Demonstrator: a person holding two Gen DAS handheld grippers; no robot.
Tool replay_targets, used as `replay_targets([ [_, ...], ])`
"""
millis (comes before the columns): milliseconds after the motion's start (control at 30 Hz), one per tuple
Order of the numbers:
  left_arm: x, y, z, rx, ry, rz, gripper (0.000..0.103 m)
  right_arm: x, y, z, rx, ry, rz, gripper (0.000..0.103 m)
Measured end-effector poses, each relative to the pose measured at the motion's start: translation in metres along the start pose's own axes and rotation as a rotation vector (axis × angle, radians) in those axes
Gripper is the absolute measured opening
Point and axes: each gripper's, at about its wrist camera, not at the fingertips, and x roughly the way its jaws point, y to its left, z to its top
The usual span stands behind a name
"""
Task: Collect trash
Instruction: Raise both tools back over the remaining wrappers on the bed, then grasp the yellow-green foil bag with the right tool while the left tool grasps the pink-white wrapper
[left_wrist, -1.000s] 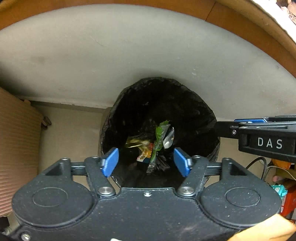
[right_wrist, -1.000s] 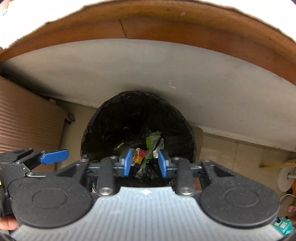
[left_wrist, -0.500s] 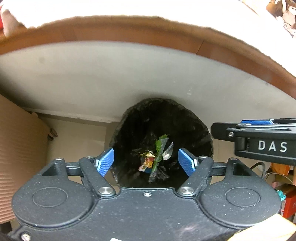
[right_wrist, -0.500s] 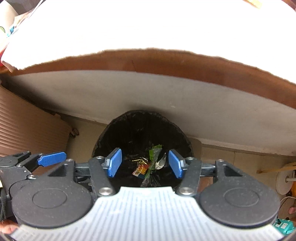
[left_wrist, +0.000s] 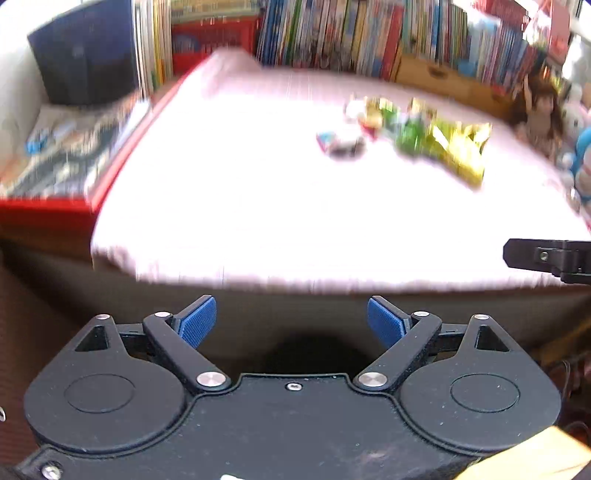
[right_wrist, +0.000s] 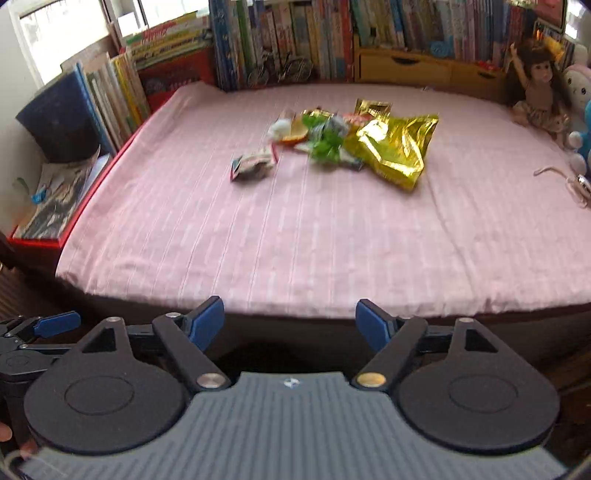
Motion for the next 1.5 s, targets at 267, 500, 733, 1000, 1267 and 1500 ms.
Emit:
replay_targets([
  [267,0.004,-0.028,0.067,-0.043,-0.084,0.001,0.094,0.000,-0.035,0.063,0.033,-0.129,-0.043,0.091],
  [500,0.052,-0.057,0.105,-0.107,-0.084,0.071,0.094,0.048,-0.071,0.111,0.009,-0.093,-0.023,0.091],
  [733,0.104,-0.076,0.141,-0.172,-0.060,0.109,0.094,0.095,-0.109,0.143,0.012,-0.052,-0.036,0.092],
  [1000,0.145,-0.094,0.164,-0.180,-0.038,0.141,0.094,0.147,-0.153,0.167,0.121,0.008,-0.044,0.095],
  [1267,0.180,-0.105,0.180,-0.180,-0.015,0.152,0.094,0.184,-0.172,0.183,0.176,0.048,-0.038,0.099],
  [1500,0.202,-0.106,0.185,-0.183,-0.024,0.156,0.095,0.211,-0.170,0.193,0.174,0.088,-0.006,0.103],
])
